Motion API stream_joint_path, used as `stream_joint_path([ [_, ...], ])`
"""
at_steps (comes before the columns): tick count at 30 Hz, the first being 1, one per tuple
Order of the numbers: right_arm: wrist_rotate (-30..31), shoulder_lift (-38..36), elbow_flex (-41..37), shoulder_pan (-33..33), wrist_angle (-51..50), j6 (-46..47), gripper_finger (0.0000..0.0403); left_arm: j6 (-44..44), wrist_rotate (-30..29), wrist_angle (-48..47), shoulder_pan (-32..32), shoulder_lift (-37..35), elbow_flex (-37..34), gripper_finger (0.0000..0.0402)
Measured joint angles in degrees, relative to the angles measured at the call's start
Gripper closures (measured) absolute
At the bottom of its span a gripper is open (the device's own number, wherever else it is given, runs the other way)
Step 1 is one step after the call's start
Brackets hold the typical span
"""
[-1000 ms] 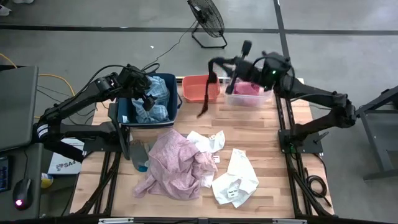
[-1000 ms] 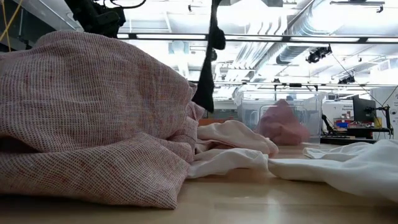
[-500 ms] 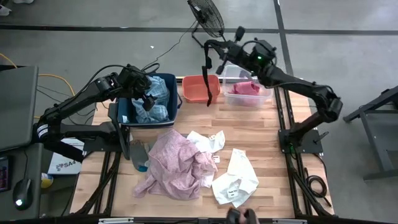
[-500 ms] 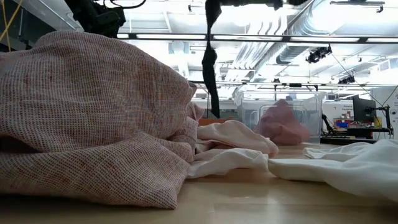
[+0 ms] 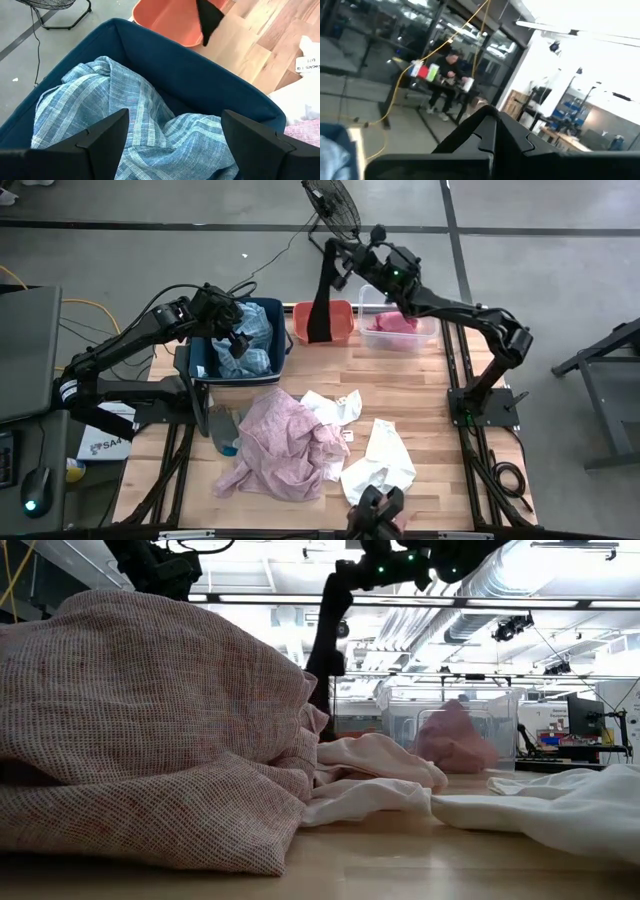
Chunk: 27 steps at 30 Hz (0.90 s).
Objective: Pick & Place Cloths
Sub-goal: Put the black sock into the orange bin
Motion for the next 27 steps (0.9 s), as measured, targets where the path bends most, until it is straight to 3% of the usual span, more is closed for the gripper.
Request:
stream_joint_path([
  [8, -1.5, -0.4, 0.0, -1.8, -0.7, 1.2, 0.04, 0.0, 0.0, 0.0, 0.0, 0.0, 0.0, 0.0093],
  [14, 1.5, -0.4, 0.0, -3.1, 0.7, -0.5, 0.04, 0.0, 0.0, 0.0, 0.0, 0.0, 0.0, 0.0093],
  [18, -1.0, -0.5, 0.0, -4.7, 3.0, 3.9, 0.04, 0.0, 0.0, 0.0, 0.0, 0.0, 0.0, 0.0093],
  [27, -3.6, -0.6, 0.0, -3.3, -11.7, 7.0, 0.04, 0.0, 0.0, -0.2, 0.0, 0.0, -0.1, 0.0093],
])
